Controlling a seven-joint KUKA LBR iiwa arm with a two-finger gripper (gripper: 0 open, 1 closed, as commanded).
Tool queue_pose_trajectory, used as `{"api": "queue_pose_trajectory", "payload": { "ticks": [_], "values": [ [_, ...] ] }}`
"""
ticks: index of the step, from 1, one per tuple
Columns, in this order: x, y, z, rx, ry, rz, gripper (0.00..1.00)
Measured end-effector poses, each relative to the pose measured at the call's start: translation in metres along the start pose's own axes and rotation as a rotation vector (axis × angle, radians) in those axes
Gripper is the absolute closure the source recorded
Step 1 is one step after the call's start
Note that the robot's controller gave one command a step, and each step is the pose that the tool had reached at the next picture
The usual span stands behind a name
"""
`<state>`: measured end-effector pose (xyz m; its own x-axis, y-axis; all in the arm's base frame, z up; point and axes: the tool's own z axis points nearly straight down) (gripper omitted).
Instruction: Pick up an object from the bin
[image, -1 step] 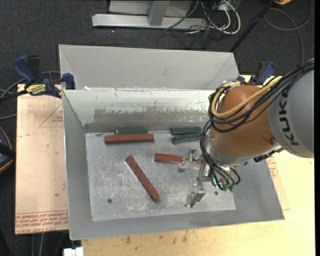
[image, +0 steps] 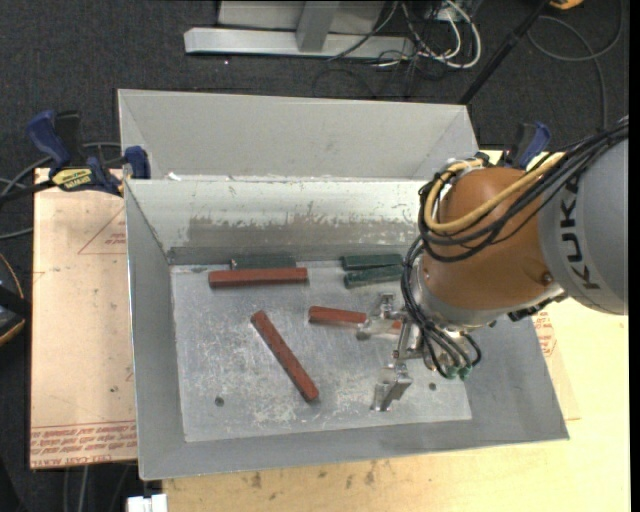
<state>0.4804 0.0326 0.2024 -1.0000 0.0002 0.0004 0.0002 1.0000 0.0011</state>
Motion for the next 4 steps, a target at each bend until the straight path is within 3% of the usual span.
{"api": "queue_pose_trajectory", "payload": {
  "ticks": [1, 2, 3, 4],
  "values": [
    [-0.063, -0.012, 0.072, -0.001, -0.01, 0.06, 0.0],
    [-0.025, 0.062, 0.056, 0.001, 0.003, -0.015, 0.0],
    [-0.04, 0.045, 0.058, -0.004, -0.003, 0.057, 0.0],
    [-0.035, 0.08, 0.131, 0.0, -0.009, 0.205, 0.0]
  ]
}}
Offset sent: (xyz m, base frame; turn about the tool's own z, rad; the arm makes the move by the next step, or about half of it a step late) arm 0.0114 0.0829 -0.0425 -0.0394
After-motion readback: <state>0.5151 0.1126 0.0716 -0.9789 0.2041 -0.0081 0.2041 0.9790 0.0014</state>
